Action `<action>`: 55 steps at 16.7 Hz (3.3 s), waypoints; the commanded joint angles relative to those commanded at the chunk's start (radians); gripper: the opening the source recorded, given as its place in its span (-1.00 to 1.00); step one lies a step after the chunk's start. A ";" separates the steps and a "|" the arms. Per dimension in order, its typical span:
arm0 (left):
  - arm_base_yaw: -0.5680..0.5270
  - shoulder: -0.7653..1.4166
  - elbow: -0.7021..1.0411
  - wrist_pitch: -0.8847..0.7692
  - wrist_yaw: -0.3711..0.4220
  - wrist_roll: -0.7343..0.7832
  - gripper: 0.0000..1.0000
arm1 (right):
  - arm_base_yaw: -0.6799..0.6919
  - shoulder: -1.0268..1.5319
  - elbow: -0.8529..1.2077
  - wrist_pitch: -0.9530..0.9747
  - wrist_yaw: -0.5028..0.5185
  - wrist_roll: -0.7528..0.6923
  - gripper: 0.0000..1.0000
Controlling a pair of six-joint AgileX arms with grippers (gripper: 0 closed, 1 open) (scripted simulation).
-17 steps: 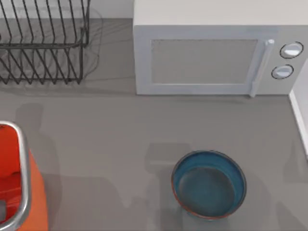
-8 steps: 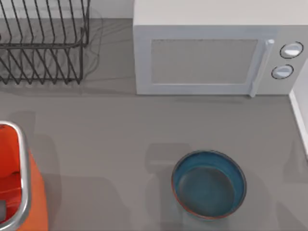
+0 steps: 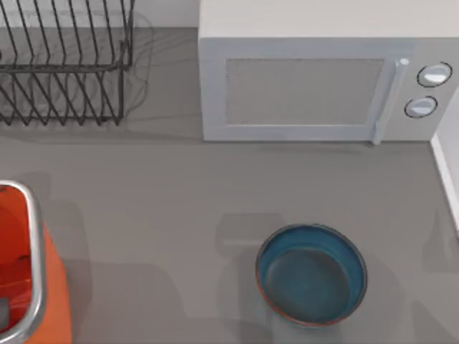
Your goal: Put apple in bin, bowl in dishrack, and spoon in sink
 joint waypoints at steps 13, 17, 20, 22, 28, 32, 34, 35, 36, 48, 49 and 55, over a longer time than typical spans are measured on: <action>-0.002 0.018 -0.119 0.135 0.003 -0.009 -0.40 | 0.000 0.000 0.000 0.000 0.000 0.000 1.00; -0.002 0.018 -0.119 0.135 0.003 -0.009 0.21 | 0.000 0.000 0.000 0.000 0.000 0.000 1.00; -0.002 0.018 -0.119 0.135 0.003 -0.009 0.66 | 0.000 0.000 0.000 0.000 0.000 0.000 1.00; -0.002 0.018 -0.119 0.135 0.003 -0.009 0.96 | 0.000 0.000 0.000 0.000 0.000 0.000 1.00; -0.002 0.018 -0.119 0.135 0.003 -0.009 1.00 | 0.000 0.000 0.000 0.000 0.000 0.000 1.00; -0.014 -0.015 -0.082 0.106 -0.026 -0.026 1.00 | 0.000 0.000 0.000 0.000 0.000 0.000 1.00; -0.016 -0.039 -0.098 0.129 -0.026 0.005 1.00 | 0.000 0.000 0.000 0.000 0.000 0.000 1.00; -0.018 -0.062 -0.113 0.151 -0.027 0.032 1.00 | 0.000 0.000 0.000 0.000 0.000 0.000 1.00; -0.020 -0.091 -0.132 0.179 -0.027 0.068 1.00 | 0.000 0.000 0.000 0.000 0.000 0.000 1.00; -0.056 -0.729 -0.582 0.790 -0.036 0.893 1.00 | 0.000 0.000 0.000 0.000 0.000 0.000 1.00; -0.060 -0.791 -0.626 0.849 -0.037 0.978 1.00 | 0.000 0.000 0.000 0.000 0.000 0.000 1.00; -0.078 -1.092 -0.829 1.138 -0.039 1.346 1.00 | 0.000 0.000 0.000 0.000 0.000 0.000 1.00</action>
